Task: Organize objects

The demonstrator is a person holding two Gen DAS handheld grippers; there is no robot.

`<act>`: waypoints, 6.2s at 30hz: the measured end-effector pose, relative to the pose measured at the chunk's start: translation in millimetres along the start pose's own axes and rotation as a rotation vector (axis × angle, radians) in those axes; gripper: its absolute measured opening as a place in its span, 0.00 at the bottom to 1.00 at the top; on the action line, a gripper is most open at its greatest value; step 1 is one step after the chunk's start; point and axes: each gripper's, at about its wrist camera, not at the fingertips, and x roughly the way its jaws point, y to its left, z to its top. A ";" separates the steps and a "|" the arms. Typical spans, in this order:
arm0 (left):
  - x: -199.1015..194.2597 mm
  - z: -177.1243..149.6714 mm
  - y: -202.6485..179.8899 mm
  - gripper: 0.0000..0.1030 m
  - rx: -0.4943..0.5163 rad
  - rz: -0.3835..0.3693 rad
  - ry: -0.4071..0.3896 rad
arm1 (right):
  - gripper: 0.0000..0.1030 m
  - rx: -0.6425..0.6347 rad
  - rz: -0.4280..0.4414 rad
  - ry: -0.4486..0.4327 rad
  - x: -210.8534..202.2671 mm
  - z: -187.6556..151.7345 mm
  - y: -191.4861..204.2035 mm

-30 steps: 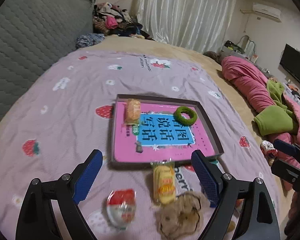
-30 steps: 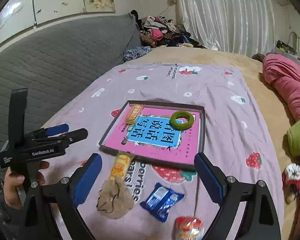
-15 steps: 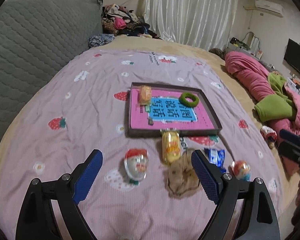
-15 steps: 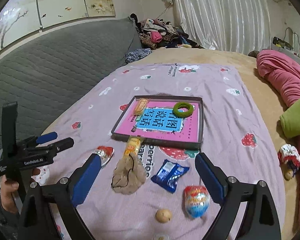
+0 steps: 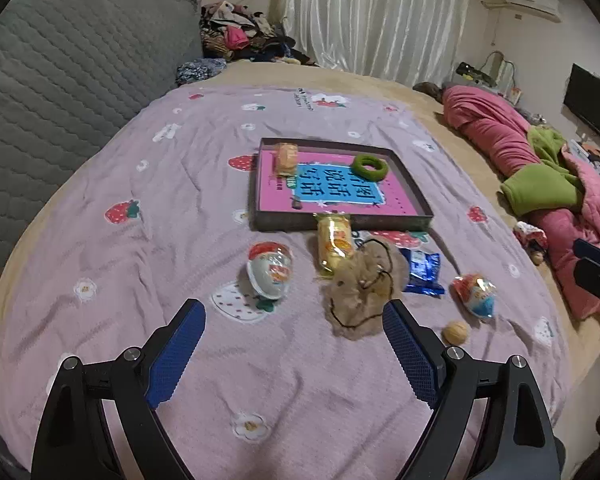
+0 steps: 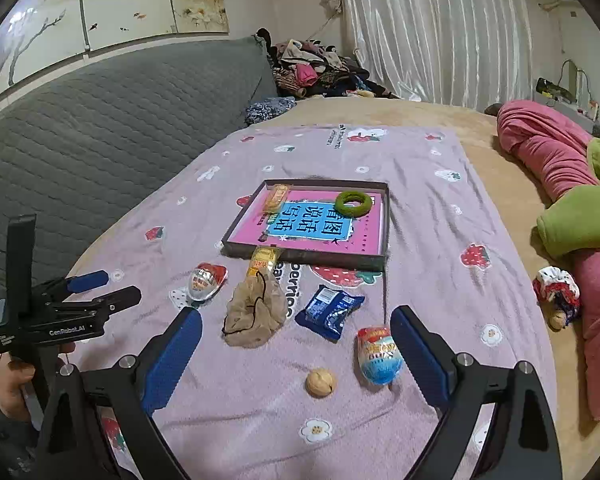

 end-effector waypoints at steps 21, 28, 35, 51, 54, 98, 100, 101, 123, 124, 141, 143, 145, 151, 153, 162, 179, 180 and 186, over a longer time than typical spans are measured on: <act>-15.0 -54.0 -48.6 0.88 0.026 -0.054 0.032 | 0.93 -0.050 -0.075 0.019 -19.8 -67.9 -1.9; -8.6 -68.4 -56.7 0.88 0.044 -0.046 0.040 | 0.93 -0.090 -0.104 0.001 -22.6 -86.3 3.3; 1.0 -79.2 -63.0 0.88 0.067 -0.037 0.041 | 0.93 -0.101 -0.104 0.001 -16.2 -99.1 6.6; 20.7 -89.2 -67.0 0.88 0.080 -0.077 0.017 | 0.93 -0.075 -0.096 -0.003 8.2 -112.7 -4.2; 26.9 -89.4 -68.1 0.88 0.079 -0.080 0.013 | 0.93 -0.071 -0.103 0.005 15.7 -114.7 -8.7; 119.9 -51.9 -87.5 0.88 0.089 -0.062 0.043 | 0.93 0.029 -0.162 0.064 102.9 -81.3 -66.6; 124.1 -48.8 -88.8 0.88 0.095 -0.061 0.046 | 0.93 0.029 -0.168 0.068 108.7 -78.3 -68.5; 125.9 -46.8 -89.6 0.88 0.098 -0.058 0.046 | 0.93 0.027 -0.166 0.074 112.1 -77.0 -69.3; 167.7 -16.8 -90.9 0.88 0.082 -0.055 0.051 | 0.93 0.035 -0.180 0.137 157.7 -66.2 -81.0; 169.1 -16.6 -91.2 0.88 0.083 -0.041 0.051 | 0.92 0.029 -0.186 0.137 158.6 -66.3 -80.1; 180.1 -21.8 -94.8 0.45 0.089 -0.056 0.088 | 0.53 -0.012 -0.196 0.146 160.9 -68.7 -74.0; 182.2 -22.9 -93.9 0.42 0.086 -0.060 0.096 | 0.53 -0.038 -0.212 0.159 163.4 -70.9 -70.8; 183.9 -23.7 -93.6 0.37 0.087 -0.062 0.105 | 0.52 -0.051 -0.224 0.158 163.3 -71.3 -68.3; 186.7 -23.7 -89.1 0.21 0.073 -0.083 0.110 | 0.52 -0.049 -0.218 0.147 157.5 -70.1 -67.1; 186.7 -23.3 -86.1 0.17 0.062 -0.093 0.111 | 0.52 -0.040 -0.215 0.126 152.5 -68.2 -68.1; 173.6 -24.2 -84.8 0.13 0.060 -0.101 0.089 | 0.52 0.003 -0.153 0.073 135.9 -62.5 -70.5; 103.3 -28.0 -83.4 0.13 0.095 -0.073 -0.024 | 0.52 0.028 -0.100 -0.055 88.1 -64.5 -53.9; 99.5 -28.7 -81.7 0.13 0.093 -0.070 -0.029 | 0.52 0.031 -0.096 -0.057 87.0 -65.0 -53.0; 80.0 -30.1 -72.9 0.13 0.091 -0.048 -0.052 | 0.52 0.030 -0.064 -0.082 75.7 -66.7 -38.7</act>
